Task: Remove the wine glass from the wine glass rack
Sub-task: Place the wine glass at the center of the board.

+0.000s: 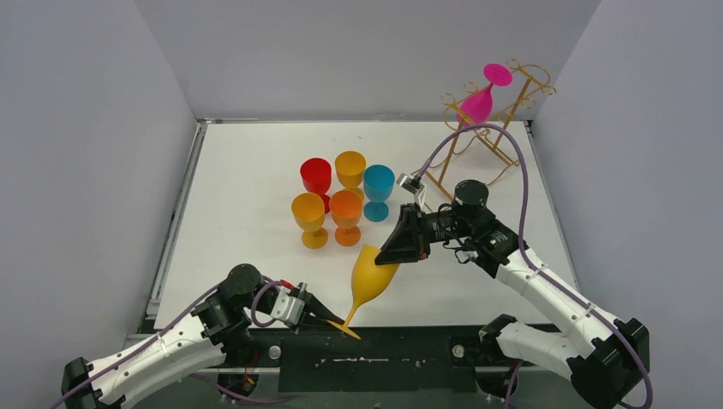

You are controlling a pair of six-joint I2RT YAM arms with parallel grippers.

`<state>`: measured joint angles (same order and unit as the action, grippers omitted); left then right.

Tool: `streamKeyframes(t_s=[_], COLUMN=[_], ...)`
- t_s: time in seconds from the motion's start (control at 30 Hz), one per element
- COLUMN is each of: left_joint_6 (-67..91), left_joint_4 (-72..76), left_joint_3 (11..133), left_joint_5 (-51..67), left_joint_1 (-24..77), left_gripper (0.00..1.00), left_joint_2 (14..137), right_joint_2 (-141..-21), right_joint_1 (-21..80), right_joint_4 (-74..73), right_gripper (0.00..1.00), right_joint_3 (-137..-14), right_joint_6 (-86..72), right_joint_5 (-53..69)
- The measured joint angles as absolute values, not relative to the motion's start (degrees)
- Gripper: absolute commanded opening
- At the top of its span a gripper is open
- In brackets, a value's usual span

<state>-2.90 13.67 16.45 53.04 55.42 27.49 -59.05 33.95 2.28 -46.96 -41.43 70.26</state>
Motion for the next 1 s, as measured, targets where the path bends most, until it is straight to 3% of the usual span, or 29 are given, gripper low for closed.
streamKeyframes(t_s=[0.13,0.5,0.57,0.7,0.83,0.93,1.0], left_joint_6=[-5.72,-9.52,-9.65,-8.12,-6.74,-5.32,-4.84], left_joint_4=[11.18,7.68,7.46,5.19,3.75,3.62,3.46], left_joint_3=[17.06,18.11,18.17,18.15,18.15,18.15,18.15], left_joint_5=[52.82,51.16,50.74,46.28,41.23,38.11,36.71], left_joint_1=[55.42,55.46,55.46,55.44,55.4,55.4,55.37], left_gripper=[0.0,0.0,0.15,0.32,0.64,0.77,0.96], left_joint_2=[27.7,27.94,27.73,26.57,24.95,23.22,22.72], right_joint_2=[-59.05,-58.65,-57.84,-55.7,-54.37,-53.58,-53.01], right_joint_1=[33.95,33.87,33.87,34.44,34.98,35.11,35.31], right_joint_4=[1.98,1.83,2.04,3.64,4.27,4.21,4.1], right_gripper=[0.0,0.0,0.0,0.0,0.0,0.0,0.0], right_joint_3=[-47.66,-47.94,-47.48,-45.71,-44.42,-43.24,-42.89], right_joint_6=[-42.3,-42.28,-42.52,-43.62,-43.64,-43.55,-43.18], right_joint_5=[72.42,72.14,71.4,70.22,68.69,66.72,65.58])
